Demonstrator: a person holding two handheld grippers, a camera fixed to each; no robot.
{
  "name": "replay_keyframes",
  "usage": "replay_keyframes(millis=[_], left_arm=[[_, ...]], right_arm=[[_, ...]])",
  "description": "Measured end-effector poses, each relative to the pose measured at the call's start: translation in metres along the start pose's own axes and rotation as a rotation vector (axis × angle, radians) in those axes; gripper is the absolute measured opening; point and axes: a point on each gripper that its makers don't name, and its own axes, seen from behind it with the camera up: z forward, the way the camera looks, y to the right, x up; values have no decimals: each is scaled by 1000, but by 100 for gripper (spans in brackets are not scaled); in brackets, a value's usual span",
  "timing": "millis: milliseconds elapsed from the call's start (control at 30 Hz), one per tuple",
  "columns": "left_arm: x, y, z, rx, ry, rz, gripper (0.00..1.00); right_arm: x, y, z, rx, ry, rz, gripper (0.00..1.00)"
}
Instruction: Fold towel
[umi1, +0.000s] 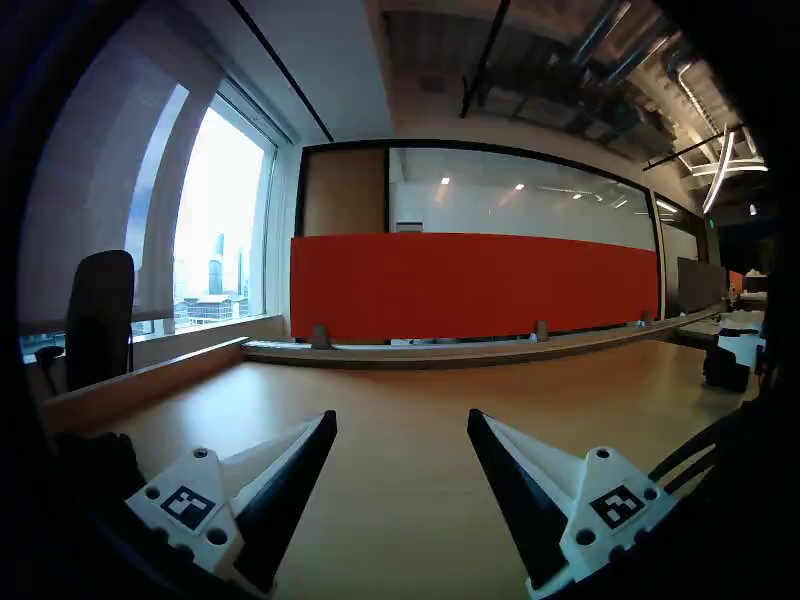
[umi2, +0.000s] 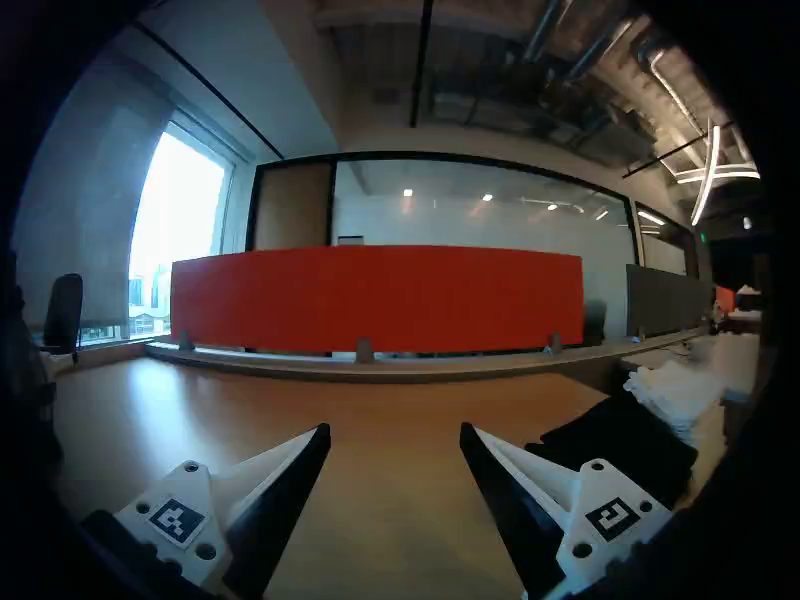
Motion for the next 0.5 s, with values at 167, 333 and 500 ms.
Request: replay_keyframes(millis=[167,333,500], left_arm=[[1,0,0,0,0,0,97],[1,0,0,0,0,0,97],[1,0,0,0,0,-1,97]], right_arm=[[0,0,0,0,0,0,100],[-1,1,0,0,0,0,100],[0,1,1,0,0,0,100]])
